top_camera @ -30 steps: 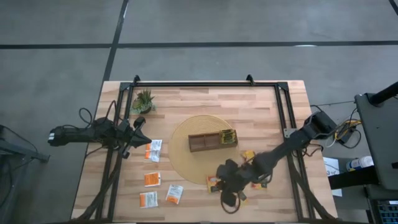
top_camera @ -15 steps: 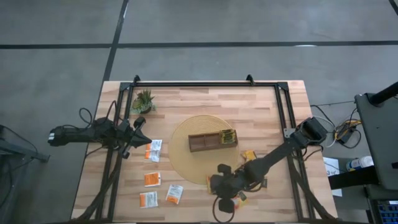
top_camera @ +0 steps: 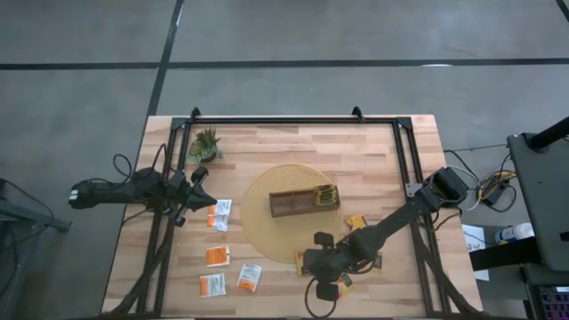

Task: Pick & Place Tea
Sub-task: Put the orange tea bag into the middle of the wooden organizer

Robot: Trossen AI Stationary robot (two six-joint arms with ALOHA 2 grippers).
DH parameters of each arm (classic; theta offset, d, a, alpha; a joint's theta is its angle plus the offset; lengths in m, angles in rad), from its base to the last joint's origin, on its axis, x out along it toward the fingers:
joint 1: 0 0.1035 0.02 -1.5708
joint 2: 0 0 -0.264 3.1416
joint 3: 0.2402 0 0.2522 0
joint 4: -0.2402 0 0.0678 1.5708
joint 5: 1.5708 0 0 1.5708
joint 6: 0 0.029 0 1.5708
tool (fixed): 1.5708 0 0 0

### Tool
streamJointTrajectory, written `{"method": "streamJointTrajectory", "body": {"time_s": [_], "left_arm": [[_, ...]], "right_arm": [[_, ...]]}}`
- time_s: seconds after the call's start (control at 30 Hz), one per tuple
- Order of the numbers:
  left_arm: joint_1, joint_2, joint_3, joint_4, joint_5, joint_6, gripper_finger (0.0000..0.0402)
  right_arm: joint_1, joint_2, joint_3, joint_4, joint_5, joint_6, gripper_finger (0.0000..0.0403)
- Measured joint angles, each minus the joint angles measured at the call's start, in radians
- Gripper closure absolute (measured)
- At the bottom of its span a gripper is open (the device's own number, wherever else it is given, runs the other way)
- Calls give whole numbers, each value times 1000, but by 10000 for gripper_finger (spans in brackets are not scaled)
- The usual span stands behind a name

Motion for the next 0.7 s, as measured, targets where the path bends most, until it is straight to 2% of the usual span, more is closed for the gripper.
{"method": "streamJointTrajectory", "body": {"time_s": [0.4,0.7], "left_arm": [[0,0,0,0,0,0,402],[0,0,0,0,0,0,402]], "right_arm": [[0,0,-2,1,5,-11,335],[-3,0,-3,0,105,-94,335]]}}
